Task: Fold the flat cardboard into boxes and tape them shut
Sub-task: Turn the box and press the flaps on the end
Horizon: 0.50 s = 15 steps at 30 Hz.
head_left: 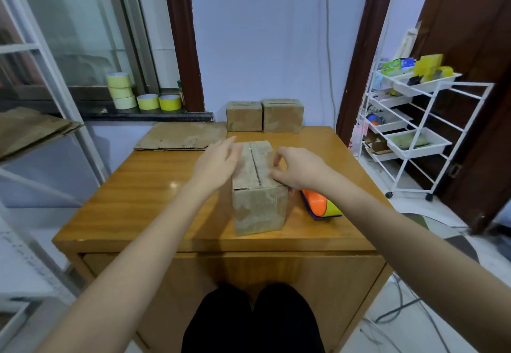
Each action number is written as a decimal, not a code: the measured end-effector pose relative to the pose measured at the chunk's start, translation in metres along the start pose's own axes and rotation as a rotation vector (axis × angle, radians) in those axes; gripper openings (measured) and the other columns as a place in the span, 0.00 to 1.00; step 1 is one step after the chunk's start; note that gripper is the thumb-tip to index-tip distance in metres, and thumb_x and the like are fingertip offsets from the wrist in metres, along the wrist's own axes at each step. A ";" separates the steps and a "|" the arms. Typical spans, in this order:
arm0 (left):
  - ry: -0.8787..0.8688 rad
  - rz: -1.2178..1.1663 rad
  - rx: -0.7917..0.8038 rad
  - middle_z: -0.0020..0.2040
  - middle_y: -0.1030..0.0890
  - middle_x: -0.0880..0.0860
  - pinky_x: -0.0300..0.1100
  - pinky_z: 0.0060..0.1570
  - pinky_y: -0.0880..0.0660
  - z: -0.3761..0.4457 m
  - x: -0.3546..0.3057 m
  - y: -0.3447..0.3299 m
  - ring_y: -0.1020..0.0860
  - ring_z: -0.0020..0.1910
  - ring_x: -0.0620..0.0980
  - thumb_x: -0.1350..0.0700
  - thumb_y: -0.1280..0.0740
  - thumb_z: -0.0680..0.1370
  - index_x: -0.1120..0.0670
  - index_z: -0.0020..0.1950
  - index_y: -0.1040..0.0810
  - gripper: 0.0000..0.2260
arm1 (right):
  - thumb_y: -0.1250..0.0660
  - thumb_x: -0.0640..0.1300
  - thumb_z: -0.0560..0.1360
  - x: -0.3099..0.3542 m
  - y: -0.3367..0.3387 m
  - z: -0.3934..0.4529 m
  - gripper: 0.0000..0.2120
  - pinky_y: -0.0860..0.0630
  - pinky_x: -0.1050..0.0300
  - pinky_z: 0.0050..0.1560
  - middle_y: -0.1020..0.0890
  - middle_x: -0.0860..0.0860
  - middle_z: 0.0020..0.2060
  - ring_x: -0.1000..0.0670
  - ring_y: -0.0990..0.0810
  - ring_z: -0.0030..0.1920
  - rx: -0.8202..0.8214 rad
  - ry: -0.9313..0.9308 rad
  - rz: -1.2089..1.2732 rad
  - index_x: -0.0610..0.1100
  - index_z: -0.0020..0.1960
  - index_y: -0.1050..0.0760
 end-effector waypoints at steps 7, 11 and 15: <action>-0.298 0.137 0.270 0.76 0.44 0.41 0.45 0.73 0.44 -0.054 -0.004 0.006 0.48 0.75 0.39 0.40 0.43 0.79 0.46 0.76 0.40 0.26 | 0.37 0.51 0.76 0.000 -0.008 0.002 0.08 0.35 0.55 0.35 0.27 0.55 0.35 0.46 0.22 0.48 -0.077 -0.020 0.075 0.49 0.53 0.29; -0.307 0.058 0.274 0.77 0.43 0.43 0.49 0.74 0.45 -0.050 0.007 -0.001 0.51 0.75 0.38 0.42 0.43 0.79 0.45 0.76 0.41 0.25 | 0.39 0.51 0.77 0.004 -0.012 -0.001 0.09 0.35 0.55 0.40 0.24 0.52 0.39 0.45 0.22 0.50 -0.128 -0.024 0.059 0.49 0.54 0.28; -0.325 -0.002 0.296 0.76 0.43 0.42 0.50 0.75 0.47 -0.040 0.014 -0.003 0.52 0.75 0.36 0.41 0.42 0.79 0.45 0.76 0.41 0.26 | 0.43 0.53 0.80 0.000 -0.014 -0.008 0.12 0.32 0.54 0.41 0.18 0.48 0.45 0.44 0.21 0.50 -0.145 -0.025 0.049 0.48 0.57 0.29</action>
Point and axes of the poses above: each hand's wrist, its own z-axis towards the middle knuckle, its own y-axis out of the back of the hand, x = y × z, the point moved 2 cm from there along z, towards the middle knuckle
